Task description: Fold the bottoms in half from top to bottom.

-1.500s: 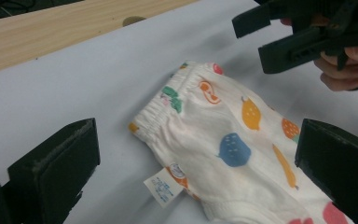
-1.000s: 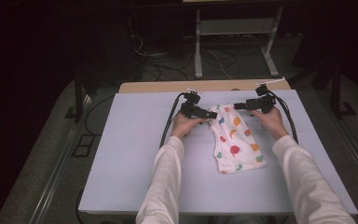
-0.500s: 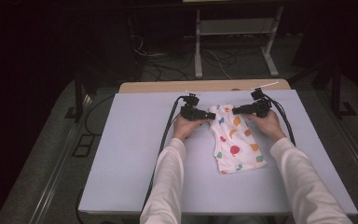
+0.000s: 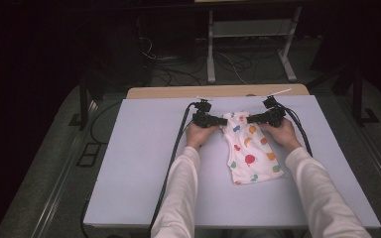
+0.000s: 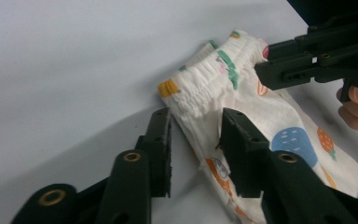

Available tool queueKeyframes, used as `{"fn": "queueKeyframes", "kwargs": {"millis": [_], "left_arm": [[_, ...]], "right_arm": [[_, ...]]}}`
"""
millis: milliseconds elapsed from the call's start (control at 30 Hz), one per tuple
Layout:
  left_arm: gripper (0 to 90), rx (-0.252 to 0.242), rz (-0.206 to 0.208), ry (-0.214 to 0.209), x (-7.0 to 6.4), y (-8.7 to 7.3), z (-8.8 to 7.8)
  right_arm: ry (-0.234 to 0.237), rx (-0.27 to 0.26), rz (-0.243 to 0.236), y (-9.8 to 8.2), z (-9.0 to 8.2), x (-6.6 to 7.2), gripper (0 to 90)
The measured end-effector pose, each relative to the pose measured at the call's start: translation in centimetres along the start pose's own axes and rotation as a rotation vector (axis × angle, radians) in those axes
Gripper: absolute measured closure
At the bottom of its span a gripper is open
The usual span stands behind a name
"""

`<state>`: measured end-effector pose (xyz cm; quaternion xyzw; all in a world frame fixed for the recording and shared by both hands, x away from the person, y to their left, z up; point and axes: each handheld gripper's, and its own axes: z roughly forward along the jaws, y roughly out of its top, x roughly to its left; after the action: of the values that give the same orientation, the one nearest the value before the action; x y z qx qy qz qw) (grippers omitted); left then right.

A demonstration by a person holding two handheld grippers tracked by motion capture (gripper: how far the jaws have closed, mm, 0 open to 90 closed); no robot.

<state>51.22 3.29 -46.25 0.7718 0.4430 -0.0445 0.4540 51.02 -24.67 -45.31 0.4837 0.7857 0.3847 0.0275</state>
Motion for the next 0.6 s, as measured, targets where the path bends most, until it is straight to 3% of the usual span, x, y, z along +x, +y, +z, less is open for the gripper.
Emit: {"fn": "queueKeyframes", "kwargs": {"millis": [200, 367, 600], "left_arm": [[75.2, 0.006, -0.003, -0.031, 0.0, -0.2, 0.4], [88.1, 0.027, 0.02, -0.013, -0.2, -0.2, 0.5], [89.2, -0.008, 0.019, -0.016, -0.8, 0.1, -0.1]], "right_arm": [[-0.003, 0.008, 0.0, 0.0, 0.1, 0.3, 83.1], [-0.016, 0.002, -0.013, 0.0, -0.2, 0.6, 86.1], [0.004, -0.037, -0.006, -0.1, -1.3, 0.6, 86.7]]}}
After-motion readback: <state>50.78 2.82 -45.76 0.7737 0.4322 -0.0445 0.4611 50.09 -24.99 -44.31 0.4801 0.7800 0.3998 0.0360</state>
